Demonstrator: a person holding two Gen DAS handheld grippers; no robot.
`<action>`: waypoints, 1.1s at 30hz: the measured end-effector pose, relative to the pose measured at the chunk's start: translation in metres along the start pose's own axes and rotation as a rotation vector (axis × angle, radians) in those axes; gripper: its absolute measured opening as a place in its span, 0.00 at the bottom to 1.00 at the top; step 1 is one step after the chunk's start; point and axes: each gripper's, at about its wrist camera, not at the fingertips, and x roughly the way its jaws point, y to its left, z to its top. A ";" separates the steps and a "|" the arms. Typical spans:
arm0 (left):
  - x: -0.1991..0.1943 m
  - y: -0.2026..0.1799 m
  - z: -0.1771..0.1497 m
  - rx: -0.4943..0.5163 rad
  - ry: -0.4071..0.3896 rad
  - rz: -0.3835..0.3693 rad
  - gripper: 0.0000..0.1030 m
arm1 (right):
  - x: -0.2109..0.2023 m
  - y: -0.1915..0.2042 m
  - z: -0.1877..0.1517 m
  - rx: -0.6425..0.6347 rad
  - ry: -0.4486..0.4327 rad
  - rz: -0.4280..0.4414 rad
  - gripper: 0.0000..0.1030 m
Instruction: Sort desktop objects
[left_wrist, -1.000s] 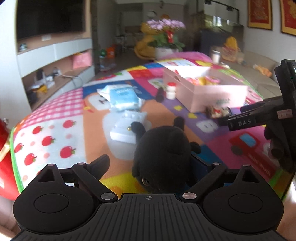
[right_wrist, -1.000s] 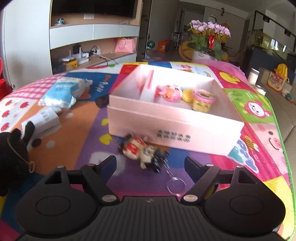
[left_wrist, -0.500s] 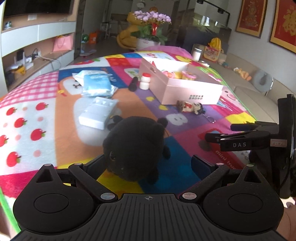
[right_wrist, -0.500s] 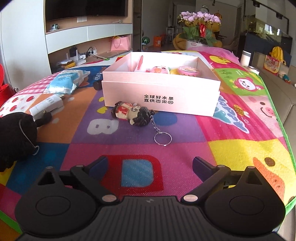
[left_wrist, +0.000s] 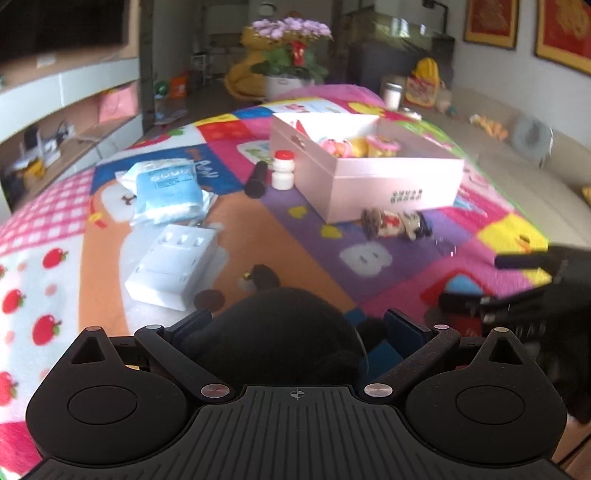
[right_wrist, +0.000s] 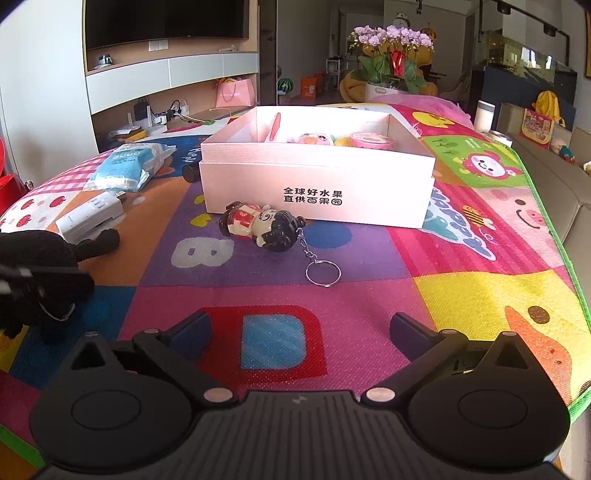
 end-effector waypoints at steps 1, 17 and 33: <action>-0.004 0.002 -0.002 -0.006 -0.001 0.002 0.99 | 0.000 -0.001 0.001 0.003 0.004 0.005 1.00; -0.079 0.043 -0.025 -0.217 -0.109 0.072 1.00 | 0.040 -0.015 0.058 -0.160 -0.068 -0.243 1.00; -0.059 0.023 -0.030 -0.286 -0.039 0.091 1.00 | 0.062 0.009 0.068 -0.110 0.033 0.075 0.64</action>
